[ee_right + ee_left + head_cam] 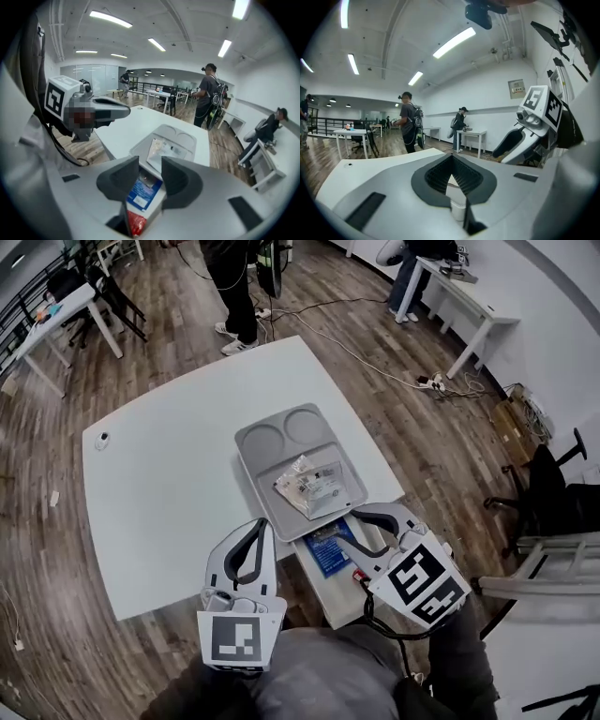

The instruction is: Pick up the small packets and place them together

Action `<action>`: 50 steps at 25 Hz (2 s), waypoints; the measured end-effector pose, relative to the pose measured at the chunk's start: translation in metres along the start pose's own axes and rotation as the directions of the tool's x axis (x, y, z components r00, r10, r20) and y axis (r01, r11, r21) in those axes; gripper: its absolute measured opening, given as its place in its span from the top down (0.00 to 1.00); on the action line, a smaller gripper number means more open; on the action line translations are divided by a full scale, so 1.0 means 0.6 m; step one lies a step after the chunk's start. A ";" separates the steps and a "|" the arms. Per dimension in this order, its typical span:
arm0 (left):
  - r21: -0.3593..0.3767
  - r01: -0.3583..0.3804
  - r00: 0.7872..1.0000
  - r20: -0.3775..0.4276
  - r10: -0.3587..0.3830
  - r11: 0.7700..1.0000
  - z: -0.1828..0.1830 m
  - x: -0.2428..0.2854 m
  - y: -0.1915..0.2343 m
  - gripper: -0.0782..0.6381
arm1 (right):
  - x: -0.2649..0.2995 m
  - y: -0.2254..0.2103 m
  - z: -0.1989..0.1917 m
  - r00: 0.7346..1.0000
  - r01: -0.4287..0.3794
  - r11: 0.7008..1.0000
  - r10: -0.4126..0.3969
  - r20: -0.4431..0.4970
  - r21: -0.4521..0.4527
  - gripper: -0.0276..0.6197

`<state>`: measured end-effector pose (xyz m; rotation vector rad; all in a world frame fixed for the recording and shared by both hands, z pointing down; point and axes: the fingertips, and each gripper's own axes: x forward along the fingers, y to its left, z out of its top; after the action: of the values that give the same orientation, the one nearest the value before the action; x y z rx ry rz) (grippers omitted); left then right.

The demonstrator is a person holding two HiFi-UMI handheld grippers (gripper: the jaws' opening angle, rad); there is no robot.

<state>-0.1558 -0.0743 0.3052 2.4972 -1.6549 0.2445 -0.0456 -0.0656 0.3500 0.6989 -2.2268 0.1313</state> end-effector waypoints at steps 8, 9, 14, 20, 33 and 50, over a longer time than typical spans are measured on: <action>0.018 0.063 0.997 -0.036 -0.062 0.998 -0.016 0.020 -0.029 0.90 | 0.080 0.060 -0.119 0.982 -0.072 0.992 0.090 -0.169 0.104 0.72; 0.018 0.060 0.997 -0.045 -0.059 0.998 -0.020 0.021 -0.026 0.90 | 0.093 0.062 -0.127 0.978 -0.080 0.989 0.101 -0.183 0.123 0.72; 0.016 0.028 0.997 -0.076 -0.027 0.999 -0.039 0.031 0.000 0.90 | 0.147 0.050 -0.142 0.971 -0.065 0.983 0.102 -0.215 0.171 0.72; 0.023 0.016 0.995 -0.099 -0.013 1.000 -0.046 0.044 0.005 0.90 | 0.182 0.035 -0.153 0.973 -0.024 0.975 0.073 -0.218 0.222 0.64; 0.017 -0.001 0.989 -0.145 0.004 1.000 -0.067 0.047 0.022 0.90 | 0.198 0.038 -0.145 0.982 -0.052 0.960 0.099 -0.160 0.275 0.84; 0.011 0.058 0.998 -0.041 -0.057 0.998 -0.029 0.016 -0.025 0.90 | 0.075 0.096 -0.094 0.989 -0.051 0.991 0.067 -0.130 0.127 0.88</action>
<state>-0.1394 -0.0738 0.3237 2.5267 -1.5687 0.2982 -0.0633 -0.0195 0.4279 0.6702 -2.1241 0.3390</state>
